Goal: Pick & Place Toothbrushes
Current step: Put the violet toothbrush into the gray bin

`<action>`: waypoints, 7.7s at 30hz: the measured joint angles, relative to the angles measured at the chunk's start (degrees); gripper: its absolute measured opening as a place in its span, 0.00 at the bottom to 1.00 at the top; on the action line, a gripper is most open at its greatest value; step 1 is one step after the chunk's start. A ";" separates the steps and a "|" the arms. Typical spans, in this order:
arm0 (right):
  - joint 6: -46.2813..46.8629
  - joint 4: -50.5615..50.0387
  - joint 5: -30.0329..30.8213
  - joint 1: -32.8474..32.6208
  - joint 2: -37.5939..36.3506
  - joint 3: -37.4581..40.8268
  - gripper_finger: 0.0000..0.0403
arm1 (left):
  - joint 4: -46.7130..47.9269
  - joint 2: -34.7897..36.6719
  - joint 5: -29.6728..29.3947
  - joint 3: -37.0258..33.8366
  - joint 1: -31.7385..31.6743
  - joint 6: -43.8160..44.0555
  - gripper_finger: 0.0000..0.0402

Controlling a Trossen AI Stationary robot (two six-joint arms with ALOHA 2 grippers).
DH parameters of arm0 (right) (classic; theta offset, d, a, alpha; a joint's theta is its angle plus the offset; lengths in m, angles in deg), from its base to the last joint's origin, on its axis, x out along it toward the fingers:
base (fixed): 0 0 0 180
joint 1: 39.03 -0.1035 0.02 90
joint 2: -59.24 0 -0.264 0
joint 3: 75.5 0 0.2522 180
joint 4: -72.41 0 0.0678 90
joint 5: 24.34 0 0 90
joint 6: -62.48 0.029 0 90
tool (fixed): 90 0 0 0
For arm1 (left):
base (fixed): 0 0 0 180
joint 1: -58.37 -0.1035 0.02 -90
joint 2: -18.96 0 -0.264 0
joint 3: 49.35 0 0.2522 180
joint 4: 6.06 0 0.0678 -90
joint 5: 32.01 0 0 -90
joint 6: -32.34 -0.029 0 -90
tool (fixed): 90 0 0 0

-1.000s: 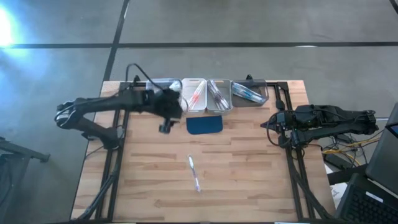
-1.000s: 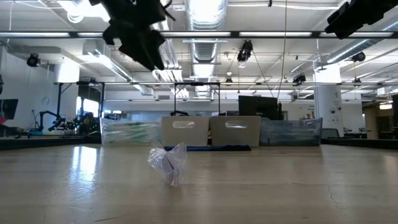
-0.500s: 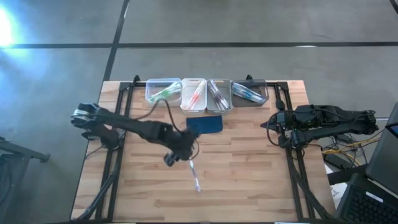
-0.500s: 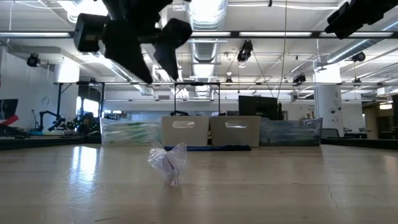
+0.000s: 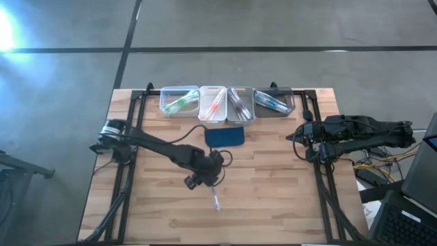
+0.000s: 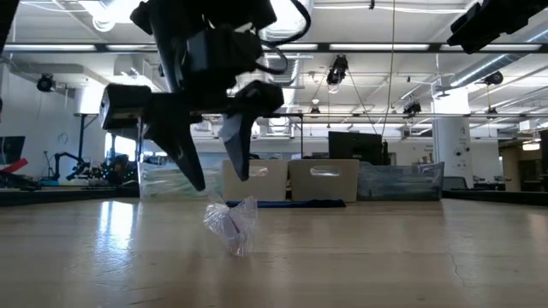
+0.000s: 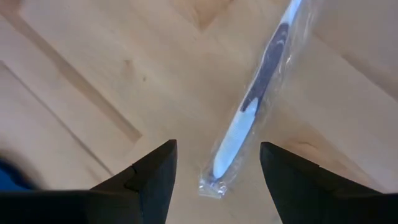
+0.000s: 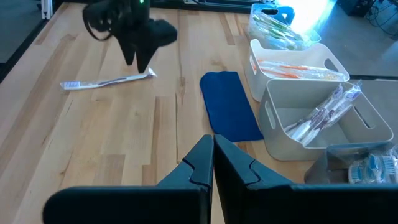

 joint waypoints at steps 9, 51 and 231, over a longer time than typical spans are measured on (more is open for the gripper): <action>-0.01 0.00 -0.02 0.02 0.00 0.00 0.02 | 0.05 -3.33 1.75 0.03 0.00 -0.03 0.58; 0.00 0.00 -0.02 0.01 0.00 0.00 0.02 | 0.31 -5.04 5.40 -0.25 0.11 1.81 0.14; 4.40 26.46 11.80 10.38 26.20 -8.52 0.06 | -18.27 18.74 -21.79 -12.38 -10.45 38.13 0.58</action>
